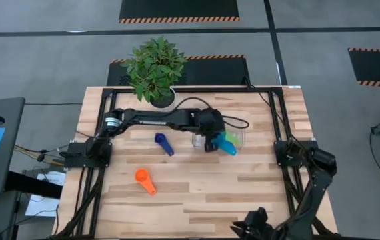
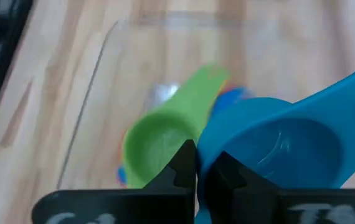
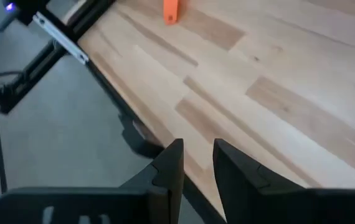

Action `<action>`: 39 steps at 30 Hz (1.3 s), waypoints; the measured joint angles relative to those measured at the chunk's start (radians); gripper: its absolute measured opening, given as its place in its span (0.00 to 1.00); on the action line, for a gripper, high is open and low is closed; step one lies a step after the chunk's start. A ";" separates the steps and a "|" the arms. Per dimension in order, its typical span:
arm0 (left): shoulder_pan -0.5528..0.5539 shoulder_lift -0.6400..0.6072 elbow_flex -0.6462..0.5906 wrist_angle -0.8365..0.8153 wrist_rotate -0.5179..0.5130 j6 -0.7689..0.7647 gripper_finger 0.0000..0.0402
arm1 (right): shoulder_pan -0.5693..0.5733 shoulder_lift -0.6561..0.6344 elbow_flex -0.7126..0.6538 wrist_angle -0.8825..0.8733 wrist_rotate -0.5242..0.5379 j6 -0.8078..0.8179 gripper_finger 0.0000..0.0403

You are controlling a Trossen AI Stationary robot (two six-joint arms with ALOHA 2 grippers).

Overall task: Nest measuring cups in basket
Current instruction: Stack the light blue measuring cup on top of the green measuring cup in the transparent bin

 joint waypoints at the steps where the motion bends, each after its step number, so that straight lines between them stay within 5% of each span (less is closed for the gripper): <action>1: 0.008 0.014 0.000 0.003 -0.007 0.014 0.00 | -0.009 0.000 0.000 0.000 -0.001 0.007 0.27; 16: 0.046 0.034 -0.006 0.073 -0.105 0.199 0.00 | -0.128 0.000 0.000 0.081 -0.032 -0.072 0.27; 33: 0.057 0.071 -0.005 0.119 -0.102 0.208 0.00 | -0.124 0.000 0.000 0.134 -0.032 -0.096 0.27; 39: 0.061 0.084 -0.006 0.126 -0.075 0.196 0.08 | -0.123 0.000 0.000 0.146 -0.033 -0.096 0.27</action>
